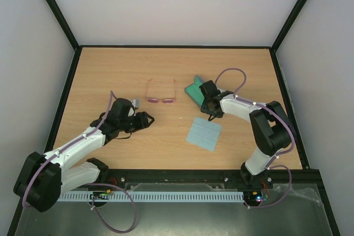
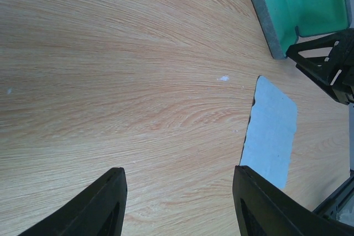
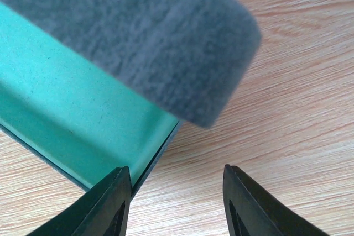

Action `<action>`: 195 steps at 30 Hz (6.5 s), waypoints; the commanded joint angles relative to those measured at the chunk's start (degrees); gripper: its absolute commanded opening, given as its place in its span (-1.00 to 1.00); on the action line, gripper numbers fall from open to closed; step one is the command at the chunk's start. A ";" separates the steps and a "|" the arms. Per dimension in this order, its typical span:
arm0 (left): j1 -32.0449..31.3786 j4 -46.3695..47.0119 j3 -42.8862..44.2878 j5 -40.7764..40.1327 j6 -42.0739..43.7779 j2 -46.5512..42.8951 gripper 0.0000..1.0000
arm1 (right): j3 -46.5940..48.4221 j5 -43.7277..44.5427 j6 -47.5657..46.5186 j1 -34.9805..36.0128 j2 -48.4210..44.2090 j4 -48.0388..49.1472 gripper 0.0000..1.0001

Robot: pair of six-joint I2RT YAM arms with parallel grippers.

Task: Organize the sunglasses
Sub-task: Adjust the sunglasses case at the center of the board, then move the sunglasses case at the center of the board, then move the glasses cleaning cloth to the center of the board, then fold the glasses cleaning cloth at the center of the board.

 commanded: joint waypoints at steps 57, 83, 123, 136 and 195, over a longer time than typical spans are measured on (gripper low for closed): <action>1.16 -2.26 -1.47 0.64 0.76 -3.26 0.10 | -6.16 5.49 -9.88 3.16 -7.01 -3.12 -0.83; 1.20 -4.35 0.45 -0.48 0.96 -2.98 0.10 | 0.33 4.38 -13.83 8.05 2.02 1.06 -0.64; 1.16 -12.11 -0.71 -3.95 0.02 -12.92 0.98 | -12.96 -15.84 -2.10 27.77 -9.11 9.43 -0.01; 1.17 -13.78 -0.66 -4.30 -0.07 -14.80 0.99 | -13.50 -15.11 0.94 35.59 -6.71 10.42 -0.01; -21.21 -1.07 10.48 -16.28 -2.61 22.37 -0.12 | -16.47 -16.35 -8.47 14.81 -14.17 0.94 -0.63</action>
